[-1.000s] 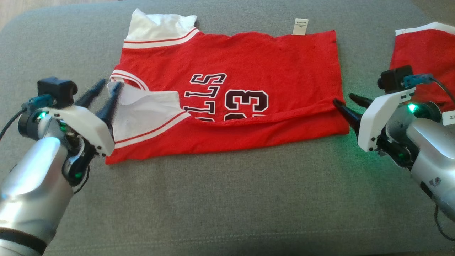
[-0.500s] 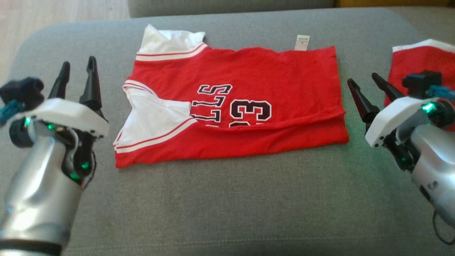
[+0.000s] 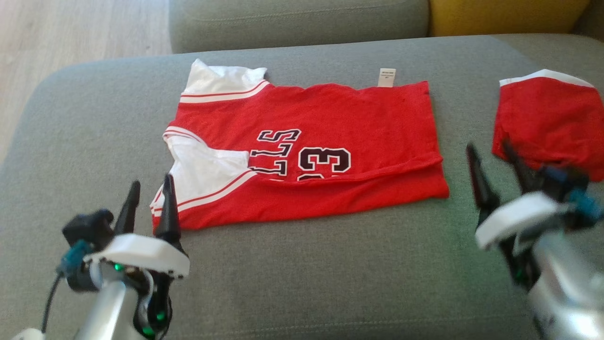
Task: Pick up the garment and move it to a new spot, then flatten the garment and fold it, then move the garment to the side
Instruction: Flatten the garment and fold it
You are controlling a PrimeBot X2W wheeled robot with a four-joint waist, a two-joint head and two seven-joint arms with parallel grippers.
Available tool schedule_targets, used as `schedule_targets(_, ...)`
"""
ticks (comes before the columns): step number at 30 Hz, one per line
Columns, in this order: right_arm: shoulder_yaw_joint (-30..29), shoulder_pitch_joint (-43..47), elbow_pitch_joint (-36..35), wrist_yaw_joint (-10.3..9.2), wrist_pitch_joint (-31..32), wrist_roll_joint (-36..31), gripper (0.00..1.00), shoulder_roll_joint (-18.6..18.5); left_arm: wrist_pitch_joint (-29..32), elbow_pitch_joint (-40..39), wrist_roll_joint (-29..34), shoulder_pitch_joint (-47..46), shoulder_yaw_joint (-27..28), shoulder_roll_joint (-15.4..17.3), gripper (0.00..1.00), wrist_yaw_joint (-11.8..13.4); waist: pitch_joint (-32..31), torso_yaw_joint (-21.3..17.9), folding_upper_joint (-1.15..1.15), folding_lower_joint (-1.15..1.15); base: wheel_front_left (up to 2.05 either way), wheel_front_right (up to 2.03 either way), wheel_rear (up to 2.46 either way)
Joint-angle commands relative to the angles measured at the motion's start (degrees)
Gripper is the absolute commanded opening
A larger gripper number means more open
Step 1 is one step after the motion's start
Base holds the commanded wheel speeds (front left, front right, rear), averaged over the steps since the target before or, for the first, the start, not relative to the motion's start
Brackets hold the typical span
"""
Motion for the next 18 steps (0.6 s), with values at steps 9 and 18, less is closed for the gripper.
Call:
schedule_targets(9, -10.23, 7.95, -10.88, 0.2, -0.62, -11.0, 1.0, 7.87, -0.69, 7.13, 5.04, -2.54, 4.26, -1.41, 1.0, 0.24, 0.47, -2.21, 0.0, 0.0, 0.0, 0.0, 0.0)
schedule_targets(18, -11.88, 9.52, -15.32, 0.2, -0.02, -13.04, 1.0, 10.75, -0.68, 22.46, 5.16, -8.29, 6.55, -1.52, 1.0, 3.78, 2.18, -3.74, 0.0, 0.0, 0.0, 0.0, 0.0)
